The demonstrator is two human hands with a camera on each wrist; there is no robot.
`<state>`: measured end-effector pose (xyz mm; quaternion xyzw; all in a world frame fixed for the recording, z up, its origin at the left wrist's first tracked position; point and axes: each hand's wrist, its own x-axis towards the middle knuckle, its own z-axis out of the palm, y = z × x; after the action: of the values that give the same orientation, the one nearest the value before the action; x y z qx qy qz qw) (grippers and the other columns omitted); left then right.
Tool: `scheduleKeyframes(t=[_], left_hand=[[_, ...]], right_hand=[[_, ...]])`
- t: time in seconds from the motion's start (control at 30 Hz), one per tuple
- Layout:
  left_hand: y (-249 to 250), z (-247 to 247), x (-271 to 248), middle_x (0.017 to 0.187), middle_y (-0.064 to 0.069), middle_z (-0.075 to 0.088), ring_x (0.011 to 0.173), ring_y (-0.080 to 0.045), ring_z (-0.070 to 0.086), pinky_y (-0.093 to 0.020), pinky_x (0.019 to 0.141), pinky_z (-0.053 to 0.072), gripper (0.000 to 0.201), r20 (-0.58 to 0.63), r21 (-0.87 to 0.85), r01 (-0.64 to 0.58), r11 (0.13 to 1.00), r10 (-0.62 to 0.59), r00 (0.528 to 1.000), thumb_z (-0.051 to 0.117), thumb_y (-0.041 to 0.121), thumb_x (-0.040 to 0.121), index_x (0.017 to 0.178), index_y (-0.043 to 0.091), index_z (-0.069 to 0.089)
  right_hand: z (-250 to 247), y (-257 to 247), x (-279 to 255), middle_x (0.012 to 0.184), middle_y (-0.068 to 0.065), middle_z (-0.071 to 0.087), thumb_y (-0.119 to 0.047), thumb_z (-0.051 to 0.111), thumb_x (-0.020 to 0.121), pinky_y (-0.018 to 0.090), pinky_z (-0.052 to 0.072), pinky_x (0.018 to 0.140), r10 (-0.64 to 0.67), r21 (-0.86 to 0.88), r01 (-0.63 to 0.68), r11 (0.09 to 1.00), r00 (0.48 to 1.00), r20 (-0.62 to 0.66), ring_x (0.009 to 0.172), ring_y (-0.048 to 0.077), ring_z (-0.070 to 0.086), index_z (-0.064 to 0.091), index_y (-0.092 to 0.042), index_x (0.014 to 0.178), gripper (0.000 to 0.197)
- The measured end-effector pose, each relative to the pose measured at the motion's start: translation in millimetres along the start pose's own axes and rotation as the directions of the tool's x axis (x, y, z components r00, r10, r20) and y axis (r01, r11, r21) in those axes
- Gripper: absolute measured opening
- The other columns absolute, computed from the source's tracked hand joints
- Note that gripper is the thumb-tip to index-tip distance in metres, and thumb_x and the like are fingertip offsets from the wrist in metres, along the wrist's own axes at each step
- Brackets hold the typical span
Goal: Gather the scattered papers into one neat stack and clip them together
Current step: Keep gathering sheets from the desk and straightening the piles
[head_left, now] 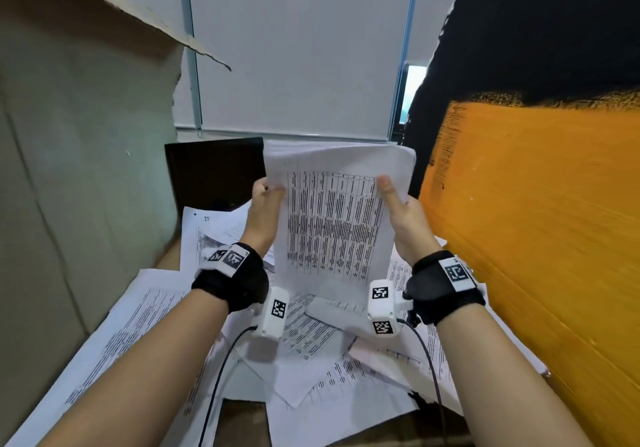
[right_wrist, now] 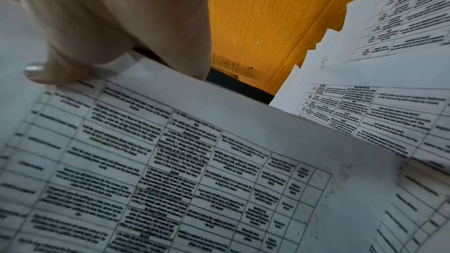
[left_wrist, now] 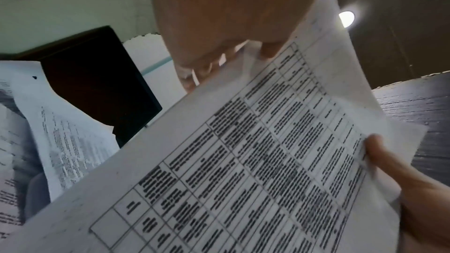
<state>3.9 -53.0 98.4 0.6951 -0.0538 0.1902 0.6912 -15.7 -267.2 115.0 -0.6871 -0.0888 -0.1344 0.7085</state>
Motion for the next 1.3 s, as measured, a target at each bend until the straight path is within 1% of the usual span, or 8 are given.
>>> scheduleKeyframes(t=[0.27,0.4,0.5,0.7,0.87,0.97,1.2,1.3], left_hand=[[41,35,-16,0.088,0.010,0.058,0.069,0.014,0.057,0.002,0.061,0.037,0.028,-0.257,0.132,-0.432,0.892,0.452,0.855,0.051,0.025,0.097,0.115,0.004,0.048],[36,5,-22,0.113,0.010,0.060,0.094,0.011,0.056,-0.006,0.081,0.045,0.046,-0.006,-0.039,-0.173,0.984,0.173,0.985,0.063,0.033,0.089,0.129,0.014,0.049],[9,-11,-40,0.136,0.006,0.047,0.124,-0.006,0.043,-0.033,0.109,0.030,0.063,0.306,0.177,0.110,0.978,-0.161,0.938,0.056,0.047,0.090,0.144,0.018,0.038],[26,-12,-27,0.087,0.003,0.064,0.073,-0.007,0.063,-0.019,0.071,0.049,0.016,-0.042,-0.118,0.139,0.983,-0.145,0.989,0.070,0.018,0.085,0.095,0.010,0.060],[44,-57,10,0.110,-0.013,0.065,0.099,-0.026,0.064,-0.032,0.083,0.052,0.035,-0.195,0.160,0.083,0.984,-0.051,0.980,0.066,0.007,0.076,0.110,0.011,0.059],[68,-84,19,0.095,-0.002,0.063,0.082,-0.014,0.061,-0.017,0.066,0.046,0.030,-0.174,0.092,0.074,0.993,-0.058,0.983,0.059,0.007,0.087,0.115,0.013,0.051],[63,-94,20,0.099,0.002,0.067,0.089,-0.013,0.066,-0.025,0.084,0.050,0.014,0.056,-0.104,0.299,0.949,-0.294,0.954,0.045,0.015,0.097,0.095,0.021,0.057],[36,-89,18,0.096,0.001,0.066,0.086,-0.014,0.064,-0.025,0.087,0.048,0.013,0.078,-0.064,0.364,0.929,-0.359,0.930,0.044,0.016,0.097,0.094,0.021,0.057]], right_hand=[[32,-33,-2,0.091,0.025,0.066,-0.043,0.064,0.089,0.041,0.048,0.071,-0.194,-0.153,0.181,0.972,0.978,-0.077,0.077,0.031,0.061,0.066,-0.009,0.104,0.038],[4,-14,-17,0.112,0.005,0.070,-0.027,0.068,0.089,0.033,0.053,0.092,-0.115,-0.061,0.117,0.991,0.993,0.041,0.103,0.017,0.067,0.062,-0.017,0.117,0.031],[-4,26,-35,0.111,-0.010,0.065,-0.015,0.070,0.086,0.022,0.049,0.089,0.195,-0.158,-0.160,0.975,0.949,0.246,0.108,0.008,0.062,0.055,-0.017,0.126,0.042],[26,20,-28,0.106,0.002,0.071,-0.017,0.073,0.085,0.032,0.052,0.090,-0.020,-0.179,0.027,0.984,0.999,0.040,0.097,0.014,0.067,0.064,-0.015,0.107,0.024],[62,35,-36,0.091,0.009,0.070,-0.013,0.069,0.088,0.022,0.056,0.074,0.110,-0.227,-0.089,0.970,0.991,0.081,0.082,0.022,0.068,0.065,-0.011,0.100,0.014],[98,61,-63,0.079,0.005,0.066,-0.005,0.067,0.088,0.011,0.047,0.052,0.274,-0.172,-0.244,0.954,0.944,0.182,0.067,0.016,0.061,0.066,-0.007,0.100,0.012],[186,109,-106,0.078,0.009,0.064,-0.003,0.066,0.088,0.013,0.040,0.036,0.560,-0.177,-0.534,0.827,0.755,0.340,0.048,0.007,0.044,0.062,0.005,0.114,0.028],[206,121,-112,0.071,0.007,0.052,-0.011,0.068,0.087,0.023,0.038,0.053,0.616,-0.275,-0.551,0.788,0.694,0.373,0.056,0.015,0.040,0.063,-0.004,0.100,0.015]])
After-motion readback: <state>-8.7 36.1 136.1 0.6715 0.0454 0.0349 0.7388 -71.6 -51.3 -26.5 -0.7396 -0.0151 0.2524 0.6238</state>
